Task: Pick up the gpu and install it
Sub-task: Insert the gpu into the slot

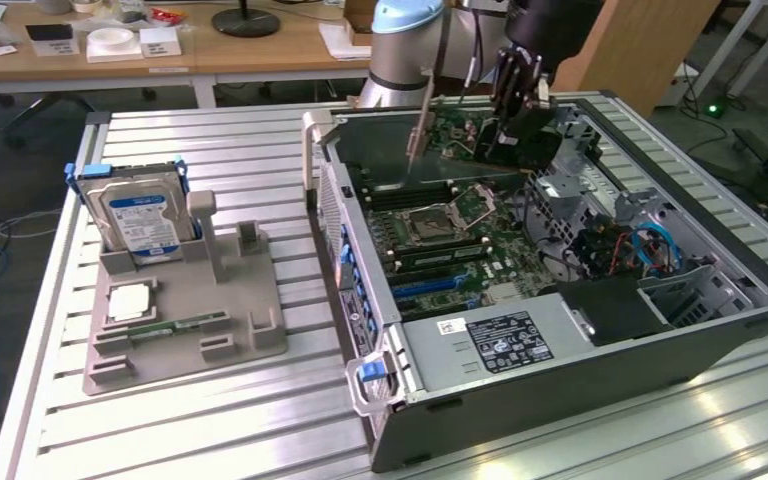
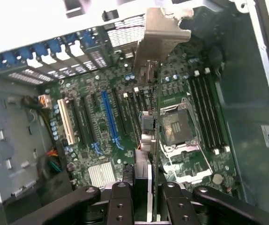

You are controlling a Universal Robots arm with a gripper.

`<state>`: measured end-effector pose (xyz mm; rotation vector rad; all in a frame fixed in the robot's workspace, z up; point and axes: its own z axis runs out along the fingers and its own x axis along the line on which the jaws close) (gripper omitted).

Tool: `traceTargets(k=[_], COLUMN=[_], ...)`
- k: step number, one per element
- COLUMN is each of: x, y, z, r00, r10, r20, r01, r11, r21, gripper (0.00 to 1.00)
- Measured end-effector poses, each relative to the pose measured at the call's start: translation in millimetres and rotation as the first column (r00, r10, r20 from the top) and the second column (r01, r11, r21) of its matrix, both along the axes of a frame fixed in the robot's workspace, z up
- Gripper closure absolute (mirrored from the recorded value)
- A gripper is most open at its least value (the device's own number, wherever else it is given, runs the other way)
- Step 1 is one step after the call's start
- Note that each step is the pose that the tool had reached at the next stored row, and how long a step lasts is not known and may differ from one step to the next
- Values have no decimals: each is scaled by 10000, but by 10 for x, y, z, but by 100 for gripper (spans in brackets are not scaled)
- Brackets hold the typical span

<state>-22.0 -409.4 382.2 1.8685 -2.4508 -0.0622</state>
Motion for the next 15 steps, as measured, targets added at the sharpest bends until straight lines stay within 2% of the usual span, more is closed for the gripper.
traceTargets(k=[3,7,11,15], x=[0,0,0,0], y=[0,0,0,0], z=[-7,-16,-26,-33], r00=[9986,9923,9811,9666], r10=[538,1242,1934,2564], r20=[0,0,-1,-4], r01=[-538,-1242,-1934,-2564], r11=[9986,9923,9811,9666], r21=[-2,-6,-14,-23], gripper=[72,72,72,72])
